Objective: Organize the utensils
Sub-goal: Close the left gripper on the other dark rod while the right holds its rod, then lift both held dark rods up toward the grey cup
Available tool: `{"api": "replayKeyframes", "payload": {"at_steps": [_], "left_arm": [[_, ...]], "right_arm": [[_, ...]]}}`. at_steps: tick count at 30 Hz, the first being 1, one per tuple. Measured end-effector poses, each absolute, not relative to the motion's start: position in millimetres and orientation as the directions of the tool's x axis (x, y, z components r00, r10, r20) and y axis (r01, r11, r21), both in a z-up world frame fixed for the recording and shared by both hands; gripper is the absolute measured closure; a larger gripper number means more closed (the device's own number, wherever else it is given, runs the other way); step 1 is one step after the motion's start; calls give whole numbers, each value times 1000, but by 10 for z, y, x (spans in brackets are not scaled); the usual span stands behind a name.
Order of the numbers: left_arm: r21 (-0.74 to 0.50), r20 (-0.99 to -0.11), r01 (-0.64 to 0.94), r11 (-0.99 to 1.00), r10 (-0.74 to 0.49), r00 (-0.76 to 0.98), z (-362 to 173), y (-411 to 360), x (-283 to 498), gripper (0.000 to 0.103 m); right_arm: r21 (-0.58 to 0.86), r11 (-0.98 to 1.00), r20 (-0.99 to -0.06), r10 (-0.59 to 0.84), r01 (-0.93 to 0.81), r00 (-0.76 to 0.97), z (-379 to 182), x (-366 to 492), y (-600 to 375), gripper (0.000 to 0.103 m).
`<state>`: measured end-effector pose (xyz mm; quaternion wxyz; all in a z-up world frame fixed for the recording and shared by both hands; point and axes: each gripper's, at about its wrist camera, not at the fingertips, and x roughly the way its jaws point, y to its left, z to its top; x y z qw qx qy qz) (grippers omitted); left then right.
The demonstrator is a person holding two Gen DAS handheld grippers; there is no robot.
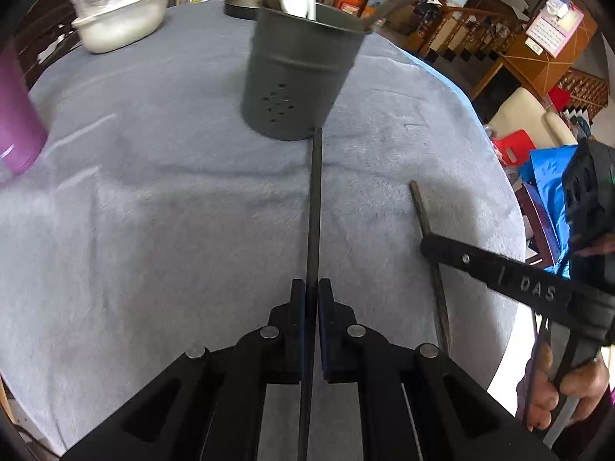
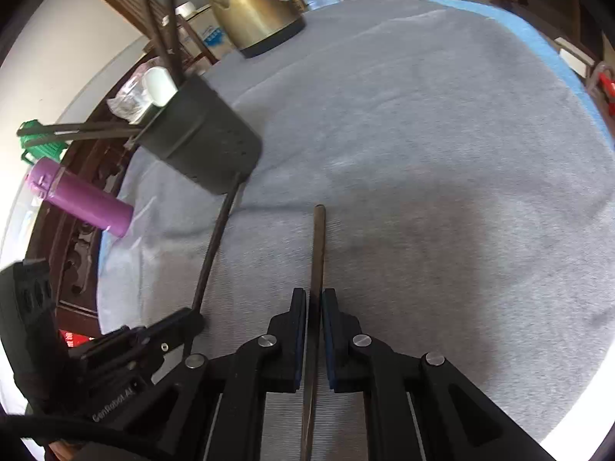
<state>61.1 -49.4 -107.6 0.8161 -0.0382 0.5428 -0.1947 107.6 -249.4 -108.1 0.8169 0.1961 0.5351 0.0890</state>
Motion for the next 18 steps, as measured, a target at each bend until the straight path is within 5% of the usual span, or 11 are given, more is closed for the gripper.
{"api": "replayKeyframes", "payload": {"at_steps": [14, 18], "left_arm": [[-309, -884, 97, 946, -323, 337, -1118, 198, 464, 97], [-302, -885, 110, 947, -321, 337, -1068, 178, 619, 85]], "right_arm": [[379, 925, -853, 360, -27, 377, -1068, 1291, -1949, 92], [378, 926, -873, 358, -4, 331, -1077, 1376, -1956, 91]]}}
